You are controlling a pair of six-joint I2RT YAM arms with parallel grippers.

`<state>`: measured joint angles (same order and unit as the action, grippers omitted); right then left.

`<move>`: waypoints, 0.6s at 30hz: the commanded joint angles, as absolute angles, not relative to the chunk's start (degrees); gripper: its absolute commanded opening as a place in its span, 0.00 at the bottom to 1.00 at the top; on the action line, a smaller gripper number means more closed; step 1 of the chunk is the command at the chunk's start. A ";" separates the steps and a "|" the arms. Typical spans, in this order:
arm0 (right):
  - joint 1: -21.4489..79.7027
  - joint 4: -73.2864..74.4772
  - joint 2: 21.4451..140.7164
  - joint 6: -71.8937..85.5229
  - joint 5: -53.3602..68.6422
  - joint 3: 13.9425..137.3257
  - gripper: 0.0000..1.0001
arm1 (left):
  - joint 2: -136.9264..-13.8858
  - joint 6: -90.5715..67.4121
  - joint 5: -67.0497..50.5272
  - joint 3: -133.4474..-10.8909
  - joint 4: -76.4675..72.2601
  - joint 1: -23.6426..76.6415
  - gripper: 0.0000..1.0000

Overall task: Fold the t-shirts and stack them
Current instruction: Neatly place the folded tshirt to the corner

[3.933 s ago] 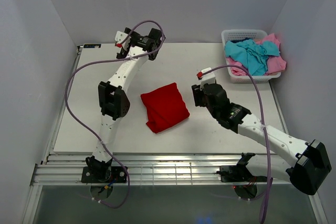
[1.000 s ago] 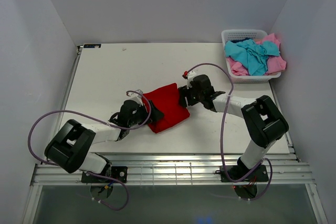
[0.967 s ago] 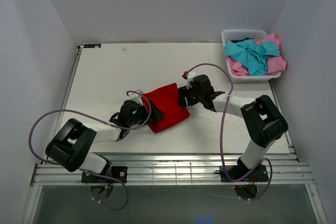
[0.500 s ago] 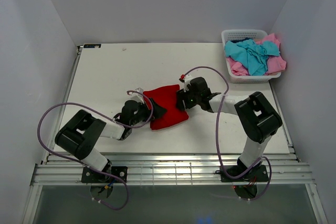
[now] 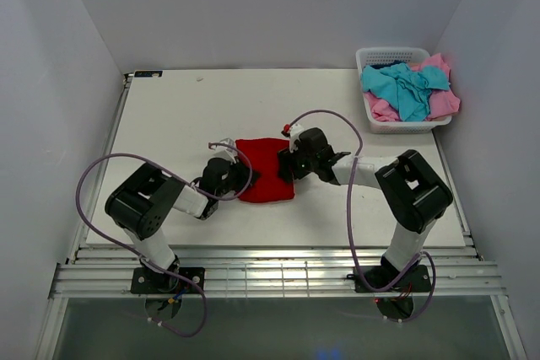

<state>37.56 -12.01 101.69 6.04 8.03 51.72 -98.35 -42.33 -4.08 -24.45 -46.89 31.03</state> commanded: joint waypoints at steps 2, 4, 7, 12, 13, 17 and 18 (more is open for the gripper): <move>39.55 -9.85 96.43 6.50 6.25 49.23 0.67 | -100.11 -37.09 5.87 -27.24 -35.61 31.11 0.01; 39.64 -8.97 93.10 6.68 3.44 48.26 0.67 | -96.62 -34.30 12.72 -30.13 -28.85 31.11 0.00; 39.73 -5.72 88.44 6.68 -1.56 47.55 0.67 | -93.17 -30.25 19.31 -34.70 -19.80 29.71 0.01; 39.64 -2.20 82.45 6.59 -4.65 47.11 0.68 | -91.93 -21.99 19.16 -46.13 -12.23 23.13 0.01; 39.64 -1.94 80.88 6.59 -4.75 47.02 0.68 | -92.54 -20.93 19.07 -47.88 -11.26 22.25 0.01; 39.64 -1.23 78.14 6.24 -5.10 46.32 0.68 | -97.20 -16.54 17.94 -56.41 -6.34 18.29 0.01; 39.64 -0.88 77.61 6.15 -5.53 46.06 0.69 | -99.64 -15.83 17.76 -59.47 -5.81 17.85 0.01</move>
